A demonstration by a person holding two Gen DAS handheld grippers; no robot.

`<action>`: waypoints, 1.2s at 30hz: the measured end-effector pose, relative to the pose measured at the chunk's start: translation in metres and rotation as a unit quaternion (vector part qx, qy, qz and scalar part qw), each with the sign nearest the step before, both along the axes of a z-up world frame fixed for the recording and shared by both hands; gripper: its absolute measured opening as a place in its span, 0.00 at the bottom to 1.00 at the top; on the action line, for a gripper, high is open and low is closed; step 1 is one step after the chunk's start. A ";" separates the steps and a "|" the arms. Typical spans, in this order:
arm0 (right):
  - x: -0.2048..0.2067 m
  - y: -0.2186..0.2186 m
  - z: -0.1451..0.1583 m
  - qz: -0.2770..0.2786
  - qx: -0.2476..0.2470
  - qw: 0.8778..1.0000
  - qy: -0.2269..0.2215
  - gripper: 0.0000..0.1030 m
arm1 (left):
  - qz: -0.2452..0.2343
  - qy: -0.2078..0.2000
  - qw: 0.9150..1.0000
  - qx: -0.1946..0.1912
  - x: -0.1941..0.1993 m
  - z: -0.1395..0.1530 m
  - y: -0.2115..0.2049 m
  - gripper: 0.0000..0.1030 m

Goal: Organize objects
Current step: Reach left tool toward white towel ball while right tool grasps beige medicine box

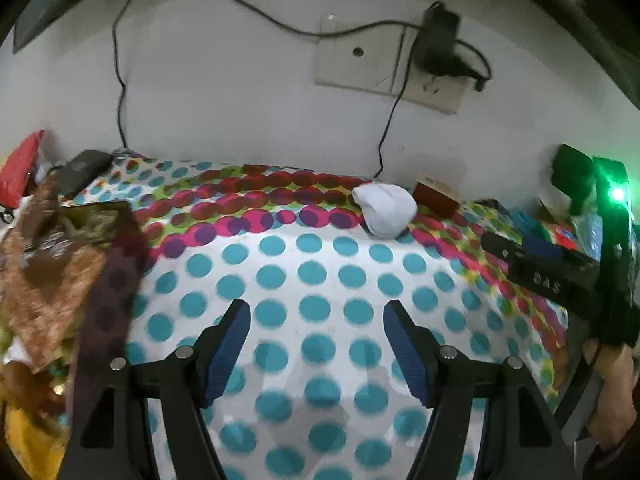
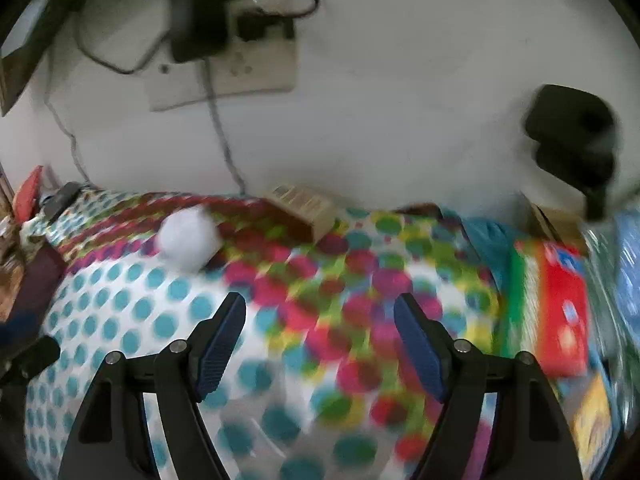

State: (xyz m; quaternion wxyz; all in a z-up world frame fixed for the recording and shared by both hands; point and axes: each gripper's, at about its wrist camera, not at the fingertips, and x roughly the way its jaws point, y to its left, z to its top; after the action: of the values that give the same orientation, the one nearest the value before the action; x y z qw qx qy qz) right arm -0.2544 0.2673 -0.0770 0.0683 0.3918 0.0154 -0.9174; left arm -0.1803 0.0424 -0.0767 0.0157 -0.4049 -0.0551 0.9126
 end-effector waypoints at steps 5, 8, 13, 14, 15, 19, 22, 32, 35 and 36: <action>-0.055 -0.008 -0.019 0.021 0.017 0.999 -0.036 0.73 | 0.009 0.003 1.000 -0.015 -0.032 -0.017 0.008 0.69; -0.073 -0.017 -0.021 0.030 0.020 0.999 -0.031 0.73 | 0.007 -0.001 1.000 -0.017 -0.047 -0.026 0.012 0.69; -0.091 -0.035 -0.029 0.051 0.030 0.997 -0.050 0.73 | -0.002 0.002 1.000 -0.026 -0.062 -0.039 0.022 0.69; -0.093 -0.038 -0.030 0.053 0.030 0.997 -0.052 0.73 | -0.003 -0.006 1.000 -0.026 -0.065 -0.041 0.023 0.69; -0.092 -0.040 -0.029 0.059 0.025 0.997 -0.051 0.72 | -0.002 -0.010 1.000 -0.019 -0.068 -0.042 0.023 0.69; -0.082 -0.046 -0.028 0.054 0.022 0.997 -0.048 0.52 | 0.013 -0.010 1.000 0.008 -0.076 -0.043 0.020 0.69; -0.067 -0.044 -0.025 0.049 0.003 0.997 -0.052 0.28 | 0.019 -0.022 1.000 0.009 -0.082 -0.046 0.023 0.69; 0.002 -0.014 -0.028 -0.025 -0.049 0.997 -0.045 0.28 | 0.009 0.018 1.000 -0.020 -0.089 -0.032 0.055 0.69; 0.012 -0.014 -0.029 -0.032 -0.056 0.997 -0.045 0.28 | 0.017 0.013 0.999 -0.041 -0.104 -0.033 0.065 0.69; 0.011 -0.016 -0.029 -0.033 -0.054 0.997 -0.046 0.28 | 0.018 0.010 0.999 -0.044 -0.106 -0.033 0.069 0.69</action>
State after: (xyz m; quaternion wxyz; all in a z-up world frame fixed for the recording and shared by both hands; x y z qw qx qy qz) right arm -0.2431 0.2515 -0.1061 0.0597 0.4296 -0.0498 -0.8997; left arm -0.2863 0.1114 -0.1100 -0.0178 -0.3947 -0.0215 0.9184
